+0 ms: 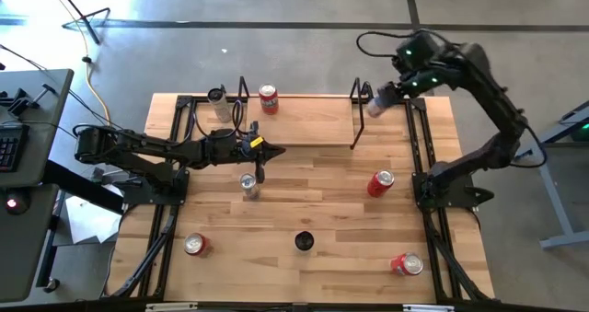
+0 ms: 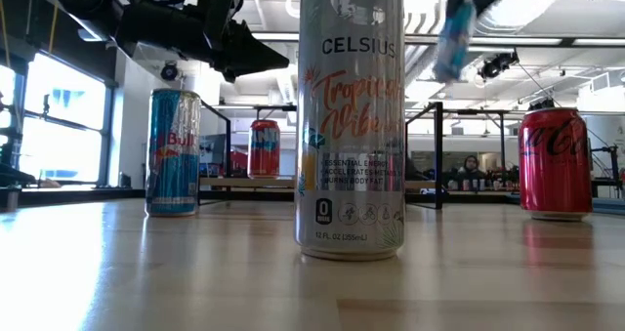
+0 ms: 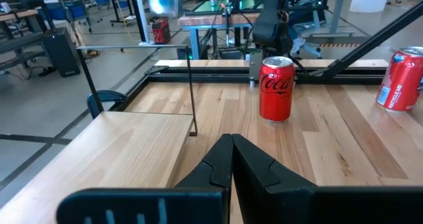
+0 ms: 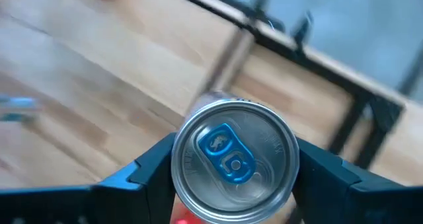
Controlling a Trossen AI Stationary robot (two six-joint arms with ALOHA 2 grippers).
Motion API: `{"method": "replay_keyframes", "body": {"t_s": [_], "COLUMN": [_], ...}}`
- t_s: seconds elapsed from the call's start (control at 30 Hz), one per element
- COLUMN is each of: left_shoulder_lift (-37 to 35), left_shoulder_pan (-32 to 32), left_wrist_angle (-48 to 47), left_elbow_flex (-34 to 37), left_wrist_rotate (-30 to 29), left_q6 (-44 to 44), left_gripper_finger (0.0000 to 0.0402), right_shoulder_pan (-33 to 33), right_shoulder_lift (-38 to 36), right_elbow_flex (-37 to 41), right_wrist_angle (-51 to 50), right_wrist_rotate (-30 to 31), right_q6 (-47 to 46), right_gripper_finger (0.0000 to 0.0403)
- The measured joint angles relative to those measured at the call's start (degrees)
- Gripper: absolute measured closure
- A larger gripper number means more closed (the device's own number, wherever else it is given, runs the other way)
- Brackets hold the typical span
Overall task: Place canned beverage on shelf
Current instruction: Put the top blue soda can on the shelf
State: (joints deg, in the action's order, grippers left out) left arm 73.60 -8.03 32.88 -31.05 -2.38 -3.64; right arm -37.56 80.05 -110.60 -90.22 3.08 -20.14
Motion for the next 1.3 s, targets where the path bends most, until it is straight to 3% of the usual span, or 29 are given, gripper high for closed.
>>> {"method": "replay_keyframes", "body": {"t_s": [0.1,0.23,0.43,0.6,0.8,0.97,1.3], "left_shoulder_lift": [0.0,0.0,0.0,0.0,0.0,0.0,0.0], "left_shoulder_pan": [0.0,0.0,0.4,1.4,3.0,4.5,6.3], "left_wrist_angle": [0.0,0.0,0.0,0.0,0.0,0.0,0.0], "left_elbow_flex": [0.0,0.0,0.0,0.0,0.0,0.0,0.0], "left_wrist_rotate": [0.0,0.0,0.0,0.0,0.0,0.0,-2.9], "left_q6": [0.0,0.0,0.4,0.4,0.4,0.4,0.4], "left_gripper_finger": [0.0401,0.0401,0.0402,0.0401,0.0402,0.0402,0.0401], "right_shoulder_pan": [5.3,11.4,15.6,14.6,10.6,6.7,5.5], "right_shoulder_lift": [0.1,0.6,9.5,22.6,37.2,40.2,46.1], "right_elbow_flex": [-5.2,-6.7,-6.8,-11.5,-24.4,-20.5,-20.2], "right_wrist_angle": [2.5,12.3,23.8,25.5,19.9,24.6,23.8], "right_wrist_rotate": [2.6,6.7,6.7,4.5,1.0,-5.5,-3.1], "right_q6": [-1.4,-2.6,-2.1,1.8,5.9,7.0,7.2], "right_gripper_finger": [0.0180,0.0180,0.0180,0.0180,0.0180,0.0180,0.0180]}}
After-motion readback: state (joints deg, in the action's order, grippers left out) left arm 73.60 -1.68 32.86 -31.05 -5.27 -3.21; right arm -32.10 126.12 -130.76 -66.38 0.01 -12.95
